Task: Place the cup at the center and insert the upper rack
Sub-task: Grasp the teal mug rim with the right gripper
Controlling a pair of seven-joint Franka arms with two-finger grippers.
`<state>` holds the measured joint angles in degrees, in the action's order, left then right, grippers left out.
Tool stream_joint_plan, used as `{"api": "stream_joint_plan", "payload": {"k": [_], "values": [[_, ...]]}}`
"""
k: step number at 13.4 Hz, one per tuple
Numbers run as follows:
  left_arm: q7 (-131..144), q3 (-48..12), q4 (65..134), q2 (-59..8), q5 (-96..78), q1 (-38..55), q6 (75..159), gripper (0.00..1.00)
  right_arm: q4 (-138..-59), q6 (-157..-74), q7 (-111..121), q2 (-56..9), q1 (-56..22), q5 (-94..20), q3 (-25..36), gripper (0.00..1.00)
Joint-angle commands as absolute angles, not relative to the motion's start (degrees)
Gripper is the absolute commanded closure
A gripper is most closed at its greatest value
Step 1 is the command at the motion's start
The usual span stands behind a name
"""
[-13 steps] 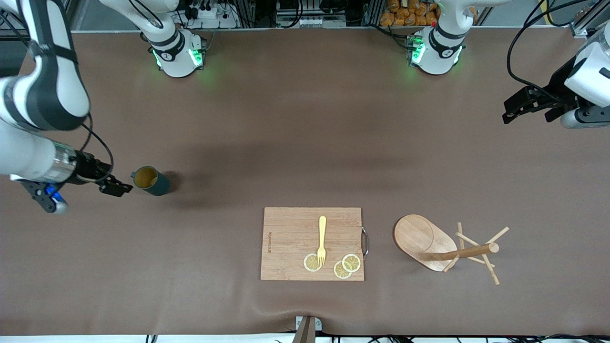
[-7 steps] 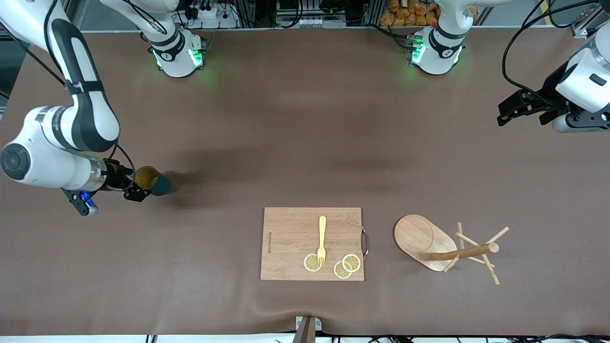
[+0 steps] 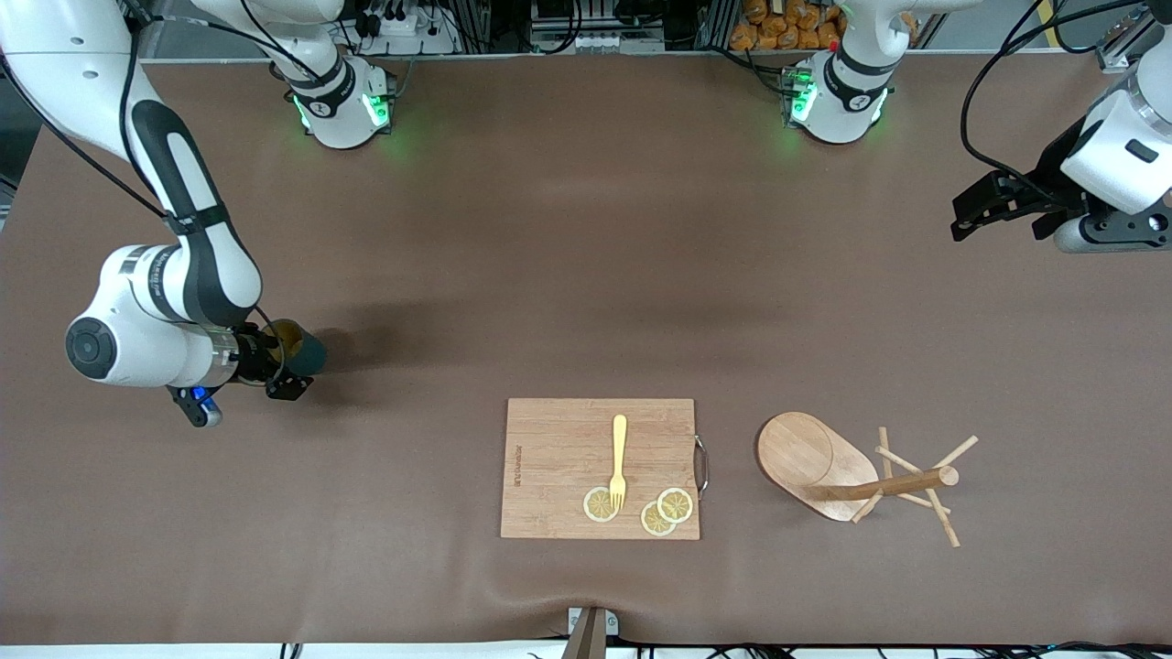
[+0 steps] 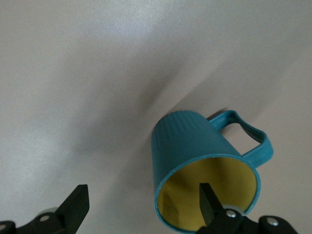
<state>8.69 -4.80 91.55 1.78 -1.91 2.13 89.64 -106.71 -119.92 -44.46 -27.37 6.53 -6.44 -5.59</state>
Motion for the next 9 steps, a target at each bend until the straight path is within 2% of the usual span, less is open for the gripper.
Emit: {"api": "stream_joint_plan", "payload": {"k": [1,7,9], "values": [[8.53,-5.36,91.23,2.2,-2.64,1.93,89.47,0.0,-106.79,-121.02,-44.56,-27.68,7.12,-5.46,-5.8,0.08],[8.53,-5.36,91.32,2.2,-2.64,1.93,89.47,0.0,-106.79,-121.03,-44.47,-28.3,7.12,-5.01,-5.8,0.97],[8.53,-5.45,91.32,2.2,-2.64,1.93,89.38,0.0,-106.79,-121.11,-44.47,-28.65,7.21,-4.84,-5.63,1.0]]}}
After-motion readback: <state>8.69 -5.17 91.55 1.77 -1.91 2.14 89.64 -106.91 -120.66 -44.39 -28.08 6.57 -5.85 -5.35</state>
